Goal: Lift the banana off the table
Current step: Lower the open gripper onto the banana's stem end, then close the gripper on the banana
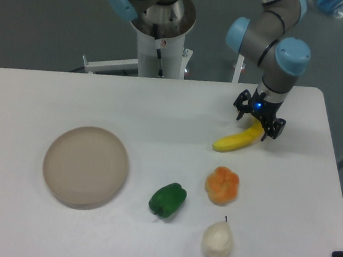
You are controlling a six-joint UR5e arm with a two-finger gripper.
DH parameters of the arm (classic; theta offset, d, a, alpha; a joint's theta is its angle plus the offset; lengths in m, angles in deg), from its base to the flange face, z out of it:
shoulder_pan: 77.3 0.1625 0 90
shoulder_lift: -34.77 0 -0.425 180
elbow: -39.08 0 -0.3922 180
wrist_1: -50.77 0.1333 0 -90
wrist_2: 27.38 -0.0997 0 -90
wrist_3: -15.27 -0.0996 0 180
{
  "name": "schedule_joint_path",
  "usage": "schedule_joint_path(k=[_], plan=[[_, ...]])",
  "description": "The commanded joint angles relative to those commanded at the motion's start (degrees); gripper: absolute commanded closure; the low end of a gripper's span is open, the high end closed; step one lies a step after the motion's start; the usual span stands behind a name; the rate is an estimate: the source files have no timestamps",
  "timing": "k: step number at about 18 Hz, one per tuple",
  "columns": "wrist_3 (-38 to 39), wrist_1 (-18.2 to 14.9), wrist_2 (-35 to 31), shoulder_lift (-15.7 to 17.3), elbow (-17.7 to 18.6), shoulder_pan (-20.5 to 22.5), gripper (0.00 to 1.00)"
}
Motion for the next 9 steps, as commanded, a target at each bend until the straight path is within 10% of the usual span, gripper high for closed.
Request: schedule_joint_path(k=[3, 6, 9], plan=[[0.00, 0.09, 0.00, -0.70, -0.18, 0.00, 0.11], [-0.09, 0.00, 0.00, -0.70, -0.44, 0.00, 0.51], [-0.09, -0.09, 0.00, -0.70, -0.53, 0.00, 0.63]])
